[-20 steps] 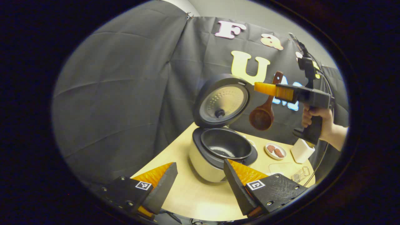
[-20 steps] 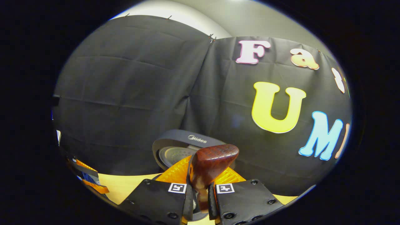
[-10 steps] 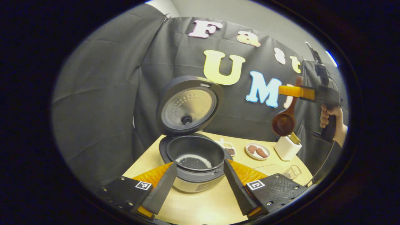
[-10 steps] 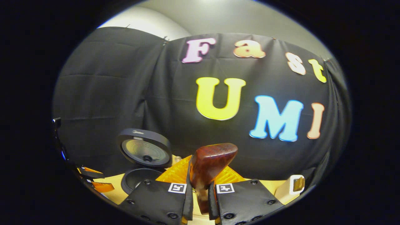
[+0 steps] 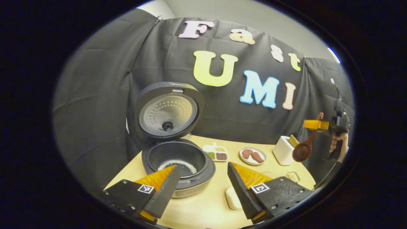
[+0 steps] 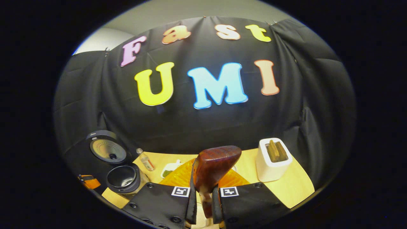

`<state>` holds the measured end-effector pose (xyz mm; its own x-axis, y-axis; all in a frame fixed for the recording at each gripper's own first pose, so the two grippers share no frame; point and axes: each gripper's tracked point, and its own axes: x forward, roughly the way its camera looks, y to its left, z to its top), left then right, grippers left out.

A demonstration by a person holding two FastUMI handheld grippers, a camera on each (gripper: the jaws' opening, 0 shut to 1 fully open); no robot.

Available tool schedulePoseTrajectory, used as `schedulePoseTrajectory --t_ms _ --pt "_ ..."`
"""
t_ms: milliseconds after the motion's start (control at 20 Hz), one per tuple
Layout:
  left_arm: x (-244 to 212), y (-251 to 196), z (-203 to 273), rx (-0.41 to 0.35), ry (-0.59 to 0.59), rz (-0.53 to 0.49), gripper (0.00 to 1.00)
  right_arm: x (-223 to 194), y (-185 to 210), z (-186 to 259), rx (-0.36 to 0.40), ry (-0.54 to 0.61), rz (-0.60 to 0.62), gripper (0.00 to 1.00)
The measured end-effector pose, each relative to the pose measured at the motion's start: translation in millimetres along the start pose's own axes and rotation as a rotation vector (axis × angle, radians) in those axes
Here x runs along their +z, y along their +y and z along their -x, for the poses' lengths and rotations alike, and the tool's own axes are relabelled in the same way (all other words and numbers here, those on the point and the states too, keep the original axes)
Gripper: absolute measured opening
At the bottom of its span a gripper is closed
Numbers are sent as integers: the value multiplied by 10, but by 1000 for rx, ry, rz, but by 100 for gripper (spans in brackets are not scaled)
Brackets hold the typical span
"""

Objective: Close the left gripper, press the button to open the rice cooker; take a wooden spoon from the chopstick holder with the right hand, scoop a spoonful of rice and pour it into the rice cooker, then put the wooden spoon back into the chopstick holder.

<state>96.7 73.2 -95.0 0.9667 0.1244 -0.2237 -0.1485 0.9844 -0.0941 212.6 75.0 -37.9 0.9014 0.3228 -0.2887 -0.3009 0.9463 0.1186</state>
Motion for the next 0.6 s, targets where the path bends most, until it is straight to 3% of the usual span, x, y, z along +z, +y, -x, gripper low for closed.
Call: schedulePoseTrajectory --t_ms 250,400,600 --pt "61 -191 121 69 -1 17 92 -562 -824 70 -88 75 -120 21" --pt "69 -249 244 115 0 74 93 -922 -1145 46 -118 137 -239 21" --pt "45 -305 426 187 -4 60 94 -1344 -1387 -158 -131 189 -332 21"
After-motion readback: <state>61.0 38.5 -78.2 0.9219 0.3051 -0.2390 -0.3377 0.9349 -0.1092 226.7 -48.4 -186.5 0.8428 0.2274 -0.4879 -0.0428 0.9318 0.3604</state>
